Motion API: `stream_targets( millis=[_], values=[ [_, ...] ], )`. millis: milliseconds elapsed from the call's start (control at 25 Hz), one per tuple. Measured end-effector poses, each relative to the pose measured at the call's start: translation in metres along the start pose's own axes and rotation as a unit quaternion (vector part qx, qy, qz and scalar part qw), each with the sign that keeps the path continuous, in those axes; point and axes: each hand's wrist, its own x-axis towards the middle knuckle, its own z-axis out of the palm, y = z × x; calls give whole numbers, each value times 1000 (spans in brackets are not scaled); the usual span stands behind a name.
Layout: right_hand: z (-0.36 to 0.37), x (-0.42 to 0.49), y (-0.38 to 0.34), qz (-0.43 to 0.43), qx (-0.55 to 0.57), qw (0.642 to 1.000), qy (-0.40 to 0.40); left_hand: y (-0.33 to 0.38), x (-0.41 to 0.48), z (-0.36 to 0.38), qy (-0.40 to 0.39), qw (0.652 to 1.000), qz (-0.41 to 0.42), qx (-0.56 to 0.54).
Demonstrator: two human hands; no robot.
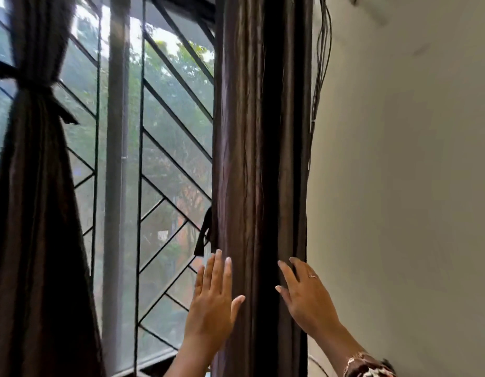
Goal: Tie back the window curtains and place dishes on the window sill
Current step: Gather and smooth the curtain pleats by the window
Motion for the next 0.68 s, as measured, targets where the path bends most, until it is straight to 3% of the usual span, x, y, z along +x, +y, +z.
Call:
stream_targets(
  millis=[680],
  values=[
    [22, 238, 41, -111, 16, 976, 187, -40, 221, 9, 135, 984, 67, 95]
  ],
)
